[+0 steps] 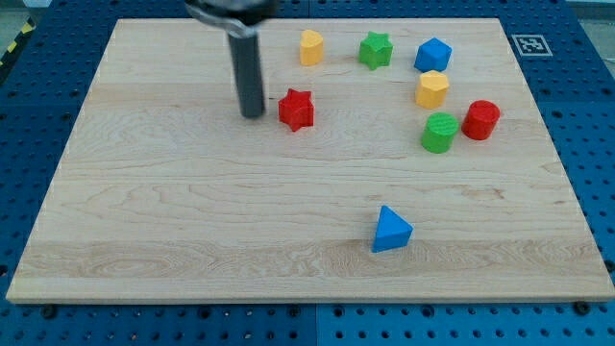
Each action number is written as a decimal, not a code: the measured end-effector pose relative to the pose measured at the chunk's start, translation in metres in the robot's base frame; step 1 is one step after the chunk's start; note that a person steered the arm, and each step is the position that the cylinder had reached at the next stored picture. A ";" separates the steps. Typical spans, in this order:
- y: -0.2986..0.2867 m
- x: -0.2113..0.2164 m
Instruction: Slide the red star to the yellow hexagon
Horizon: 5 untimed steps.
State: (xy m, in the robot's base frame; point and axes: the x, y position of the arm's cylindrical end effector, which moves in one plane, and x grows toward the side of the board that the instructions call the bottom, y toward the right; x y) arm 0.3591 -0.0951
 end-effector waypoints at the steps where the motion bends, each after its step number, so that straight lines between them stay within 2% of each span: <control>1: 0.035 -0.009; 2: 0.072 0.106; 3: 0.040 0.085; 4: 0.038 0.051; 5: 0.104 0.126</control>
State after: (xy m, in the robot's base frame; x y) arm 0.4849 0.0092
